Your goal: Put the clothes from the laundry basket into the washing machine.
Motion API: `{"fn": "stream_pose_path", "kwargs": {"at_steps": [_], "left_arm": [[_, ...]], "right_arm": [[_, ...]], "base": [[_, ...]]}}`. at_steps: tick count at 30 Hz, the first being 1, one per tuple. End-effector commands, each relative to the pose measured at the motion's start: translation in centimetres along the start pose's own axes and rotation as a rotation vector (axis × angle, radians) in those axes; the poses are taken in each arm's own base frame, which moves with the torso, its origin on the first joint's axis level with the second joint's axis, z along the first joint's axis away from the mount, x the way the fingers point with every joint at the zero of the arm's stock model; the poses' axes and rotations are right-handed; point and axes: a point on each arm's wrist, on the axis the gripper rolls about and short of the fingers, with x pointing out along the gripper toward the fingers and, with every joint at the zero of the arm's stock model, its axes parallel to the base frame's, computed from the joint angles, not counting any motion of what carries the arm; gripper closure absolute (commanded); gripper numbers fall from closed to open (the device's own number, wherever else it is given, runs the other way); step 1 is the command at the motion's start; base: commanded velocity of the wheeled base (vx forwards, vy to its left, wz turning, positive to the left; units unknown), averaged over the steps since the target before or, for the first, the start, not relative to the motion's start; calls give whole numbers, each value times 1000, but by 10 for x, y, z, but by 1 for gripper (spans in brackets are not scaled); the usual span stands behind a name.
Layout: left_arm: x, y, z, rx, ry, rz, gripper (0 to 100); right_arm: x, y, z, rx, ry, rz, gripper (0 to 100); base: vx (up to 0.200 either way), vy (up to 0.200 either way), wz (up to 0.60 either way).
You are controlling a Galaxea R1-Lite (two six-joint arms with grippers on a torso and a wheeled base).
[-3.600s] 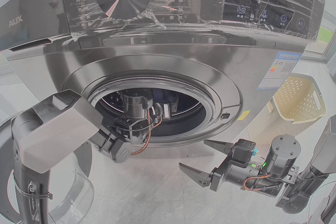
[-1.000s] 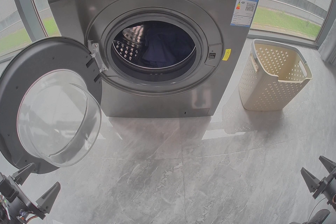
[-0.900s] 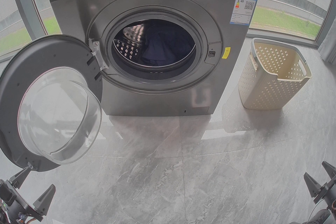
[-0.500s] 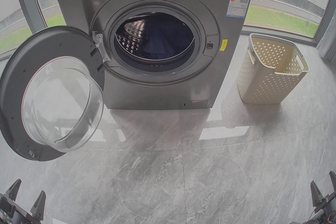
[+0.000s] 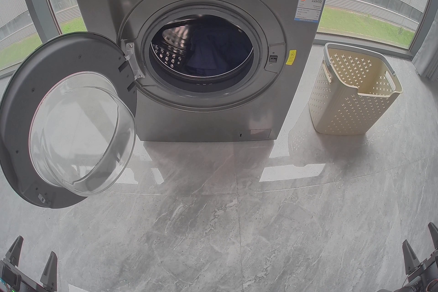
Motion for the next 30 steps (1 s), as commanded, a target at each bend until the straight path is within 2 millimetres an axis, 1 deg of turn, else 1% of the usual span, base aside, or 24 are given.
{"fn": "stream_pose_path", "kwargs": {"at_steps": [1, 4, 10, 16, 22, 30], "left_arm": [[0, 0, -5, -10, 0, -1, 0], [0, 0, -4, -15, -1, 0, 0], [0, 0, -4, -13, -1, 2, 0], [0, 0, -5, -13, 0, 2, 0], [0, 0, -5, -13, 0, 2, 0], [0, 0, -5, -15, 0, 2, 0]], "right_arm": [[1, 0, -3, -2, 6, -2, 0], [1, 0, -3, -5, 9, 2, 0], [1, 0, -3, -2, 8, 2, 0], [1, 0, -3, -4, 10, -3, 0], [1, 0, -3, 1, 10, -2, 0], [1, 0, -3, -1, 8, -2, 0]], "base": [[0, 0, 0], [0, 0, 0], [0, 200, 0], [0, 0, 0], [0, 0, 600], [0, 0, 0]]}}
